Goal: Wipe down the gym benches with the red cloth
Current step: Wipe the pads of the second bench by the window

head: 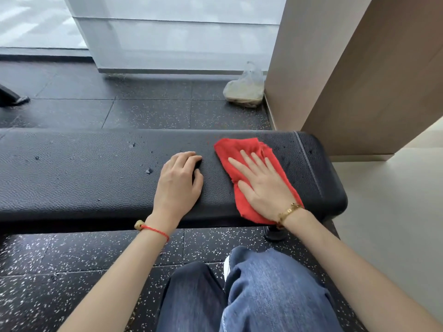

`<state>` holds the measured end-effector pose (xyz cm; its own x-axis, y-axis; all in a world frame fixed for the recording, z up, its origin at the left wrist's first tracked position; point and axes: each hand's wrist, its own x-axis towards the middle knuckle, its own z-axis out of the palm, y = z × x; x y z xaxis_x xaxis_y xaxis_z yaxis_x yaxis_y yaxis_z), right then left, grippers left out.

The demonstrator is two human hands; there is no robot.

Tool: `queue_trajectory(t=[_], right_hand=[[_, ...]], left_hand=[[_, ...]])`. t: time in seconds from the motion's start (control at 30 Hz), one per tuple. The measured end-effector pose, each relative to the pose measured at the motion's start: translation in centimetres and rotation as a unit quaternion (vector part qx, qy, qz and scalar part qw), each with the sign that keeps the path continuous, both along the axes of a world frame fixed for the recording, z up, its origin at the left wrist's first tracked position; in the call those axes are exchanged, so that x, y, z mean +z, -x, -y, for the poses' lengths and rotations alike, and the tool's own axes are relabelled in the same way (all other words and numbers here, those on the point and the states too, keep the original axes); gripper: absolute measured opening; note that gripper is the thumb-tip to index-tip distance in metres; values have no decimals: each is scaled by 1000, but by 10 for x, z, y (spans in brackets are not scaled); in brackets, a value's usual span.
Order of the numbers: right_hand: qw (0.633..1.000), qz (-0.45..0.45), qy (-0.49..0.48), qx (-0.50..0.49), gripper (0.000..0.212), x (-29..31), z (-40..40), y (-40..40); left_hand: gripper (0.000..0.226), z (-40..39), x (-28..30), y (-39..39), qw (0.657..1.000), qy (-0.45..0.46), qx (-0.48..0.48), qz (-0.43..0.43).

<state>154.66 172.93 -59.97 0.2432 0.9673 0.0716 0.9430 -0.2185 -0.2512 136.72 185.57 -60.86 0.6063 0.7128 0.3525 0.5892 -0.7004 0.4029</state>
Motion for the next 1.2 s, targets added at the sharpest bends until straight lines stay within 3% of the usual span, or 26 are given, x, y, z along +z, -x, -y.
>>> queue_trajectory(t=[0.2,0.3,0.43,0.53,0.67,0.77,0.97,1.2], right_hand=[[985,-3,52,-163,54,11,-25,-56],[991,-10,47,-127,55,10,-40,-40],[999,-4,4,-51,57,0,16,-20],[992,1,11,-123,55,-2,41,-52],[967,-8,59,-248,54,11,10,-107],[967,-11,60,-247,54,12,5,-105],[978,-5,19,-207,58,-6,69,-72],[971,-11,70,-228,55,9,-29,-111]], left_hand=[[30,2,0,0,1000,-1,2,-1],[30,3,1,0,1000,0,1,0],[30,1,0,1,1000,-2,-7,7],[30,1,0,1,1000,-1,-10,10],[30,3,2,2,1000,-1,-12,6],[31,3,3,1,1000,1,-12,5],[30,2,1,1,1000,-2,-9,11],[29,3,-1,-1,1000,-5,-3,8]])
